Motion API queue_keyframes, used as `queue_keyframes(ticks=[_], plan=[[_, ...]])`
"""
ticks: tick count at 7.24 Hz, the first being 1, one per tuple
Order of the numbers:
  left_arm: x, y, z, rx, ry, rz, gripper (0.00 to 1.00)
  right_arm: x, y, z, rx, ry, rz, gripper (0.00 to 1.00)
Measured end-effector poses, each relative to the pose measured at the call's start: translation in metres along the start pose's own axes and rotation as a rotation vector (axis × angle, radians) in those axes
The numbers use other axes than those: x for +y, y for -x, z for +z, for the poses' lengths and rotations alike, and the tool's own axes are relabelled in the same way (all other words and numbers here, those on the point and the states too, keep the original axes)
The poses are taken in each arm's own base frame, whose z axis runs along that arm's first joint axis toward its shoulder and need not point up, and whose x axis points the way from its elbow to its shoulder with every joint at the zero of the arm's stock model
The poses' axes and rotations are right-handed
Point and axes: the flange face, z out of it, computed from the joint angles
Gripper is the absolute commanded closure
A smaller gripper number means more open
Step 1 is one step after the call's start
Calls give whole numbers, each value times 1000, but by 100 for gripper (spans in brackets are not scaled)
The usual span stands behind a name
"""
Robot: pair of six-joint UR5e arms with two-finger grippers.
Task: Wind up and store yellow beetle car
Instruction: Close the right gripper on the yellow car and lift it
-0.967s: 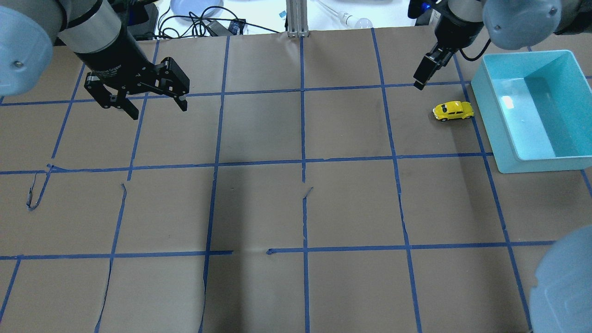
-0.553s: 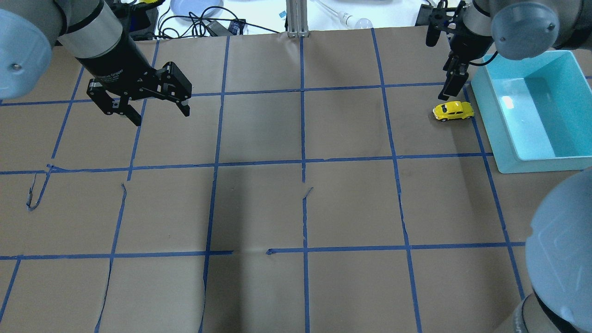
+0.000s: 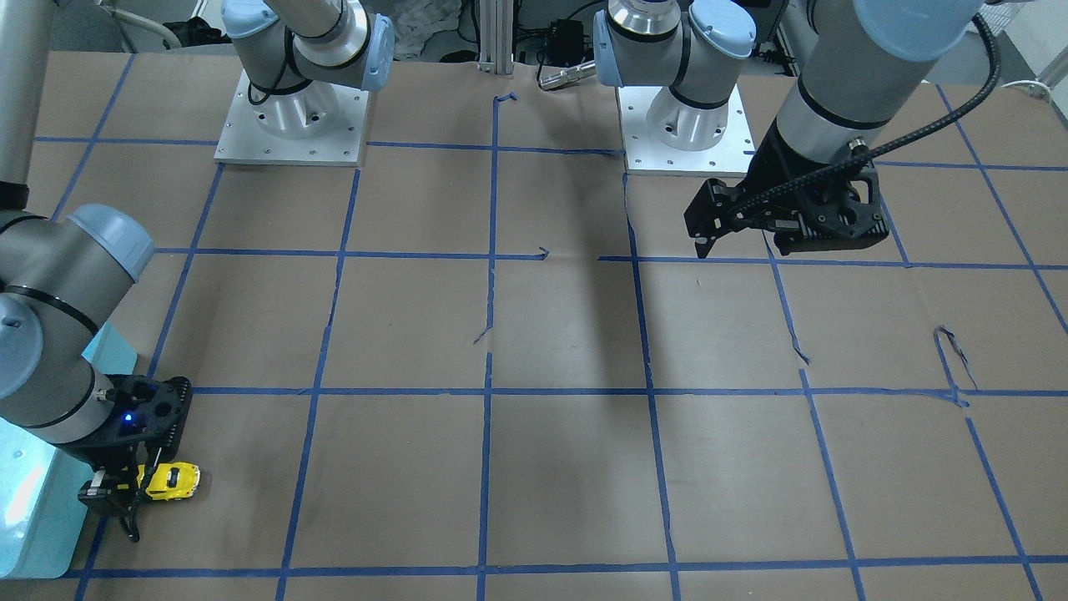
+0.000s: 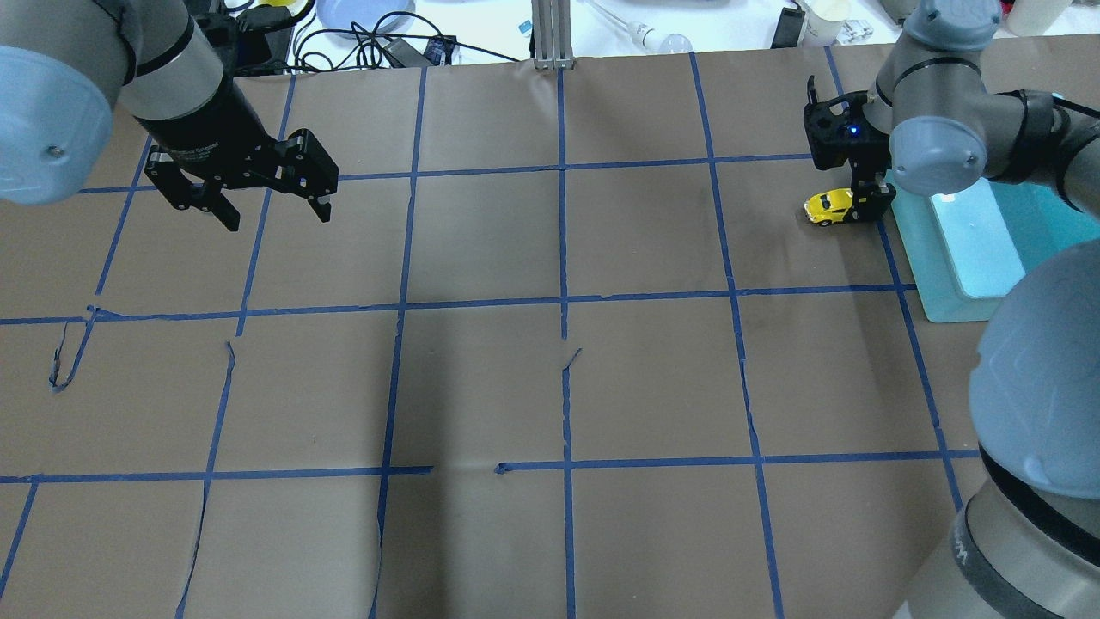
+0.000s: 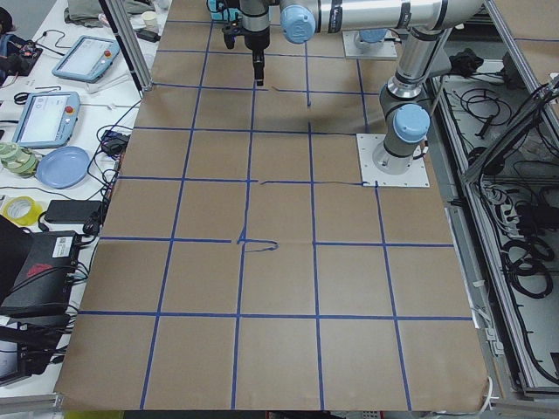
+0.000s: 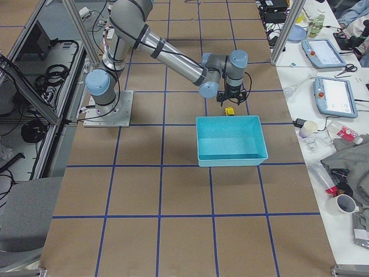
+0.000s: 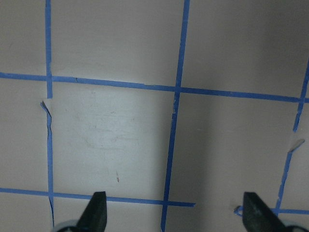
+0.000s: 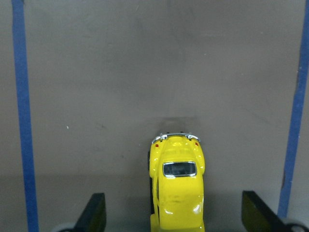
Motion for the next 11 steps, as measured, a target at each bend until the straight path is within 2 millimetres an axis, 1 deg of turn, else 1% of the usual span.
queue_keyframes(ticks=[1,2,3,4,5,6,8,9,10,11], plan=[[2,-2,-5,15,-14,5,0,3,1,10,-7,-3,-48,1],[4,-5,-9,33,-23,10,0,5,1,16,-11,-6,-71,2],[5,-6,-12,40,-29,14,0,7,1,19,-15,-3,-76,4],[6,-5,-14,41,-35,12,0,9,-1,23,-19,4,-69,21],[5,-2,-14,41,-42,8,0,10,-1,28,-25,6,-48,44],[5,-1,-15,40,-47,6,0,10,0,32,-31,6,-27,75],[5,0,-16,37,-51,5,0,11,1,33,-35,8,-15,83],[6,-1,-16,35,-51,6,0,11,2,29,-34,6,-8,88],[7,-4,-17,35,-54,9,0,10,4,15,-29,-2,10,88],[8,-5,-18,33,-58,13,0,5,8,-12,-31,-21,36,88]])
